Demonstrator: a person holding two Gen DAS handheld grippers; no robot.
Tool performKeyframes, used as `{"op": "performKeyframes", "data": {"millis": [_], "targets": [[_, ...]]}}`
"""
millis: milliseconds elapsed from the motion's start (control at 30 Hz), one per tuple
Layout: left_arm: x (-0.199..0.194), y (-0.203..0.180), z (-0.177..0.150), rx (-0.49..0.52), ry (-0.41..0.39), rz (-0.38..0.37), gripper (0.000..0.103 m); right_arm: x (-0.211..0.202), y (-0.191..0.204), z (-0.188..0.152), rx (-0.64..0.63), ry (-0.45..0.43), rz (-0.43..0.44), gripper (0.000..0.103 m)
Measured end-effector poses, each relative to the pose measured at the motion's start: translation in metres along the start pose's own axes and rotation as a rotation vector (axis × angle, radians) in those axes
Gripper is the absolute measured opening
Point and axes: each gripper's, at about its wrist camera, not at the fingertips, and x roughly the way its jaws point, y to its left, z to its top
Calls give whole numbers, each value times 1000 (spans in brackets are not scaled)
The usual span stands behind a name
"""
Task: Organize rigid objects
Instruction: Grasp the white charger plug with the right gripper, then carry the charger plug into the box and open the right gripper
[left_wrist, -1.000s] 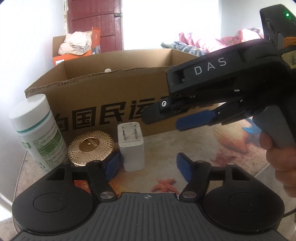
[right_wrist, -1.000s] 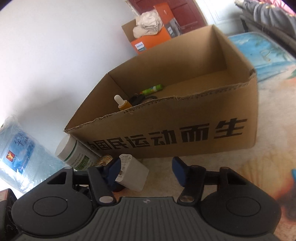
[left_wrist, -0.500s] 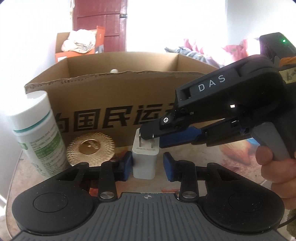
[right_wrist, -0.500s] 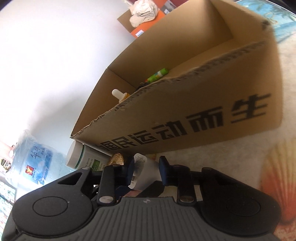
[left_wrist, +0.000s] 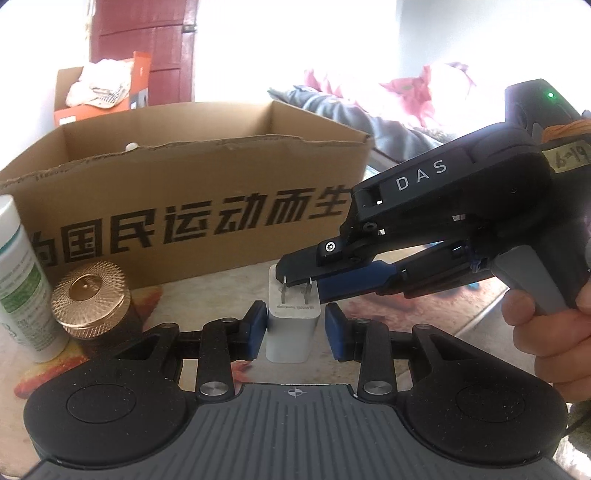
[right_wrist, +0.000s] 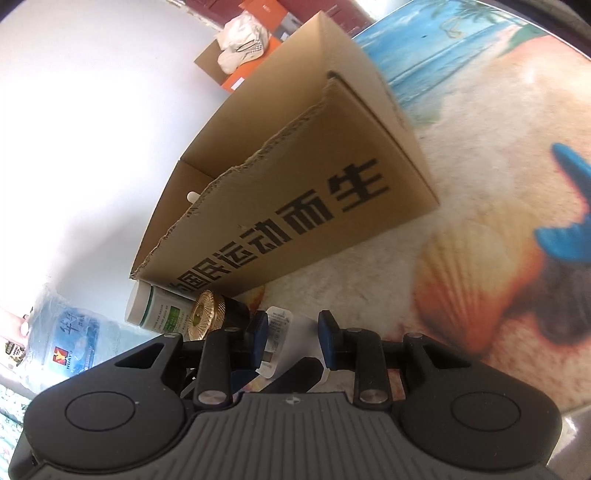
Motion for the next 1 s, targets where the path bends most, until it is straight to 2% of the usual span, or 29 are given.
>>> {"op": "performKeyframes", "data": {"millis": [100, 233, 367, 500, 867, 1000], "targets": [[1, -4, 2, 32, -3, 18, 34, -1, -2, -1, 16, 1, 4, 32], [14, -7, 6, 60, 44, 28, 34, 2, -2, -1, 23, 4, 12, 33], [24, -8, 4, 63, 59, 35, 34, 8, 1, 0, 25, 7, 16, 36], [24, -11, 1, 74, 48, 53, 27, 14, 1, 0, 32, 8, 23, 38], [20, -5, 5, 47, 43, 63, 26, 8, 7, -5, 22, -11, 30, 35], [0, -8, 13, 68, -1, 82, 26, -6, 26, -5, -19, -46, 60, 36]]}}
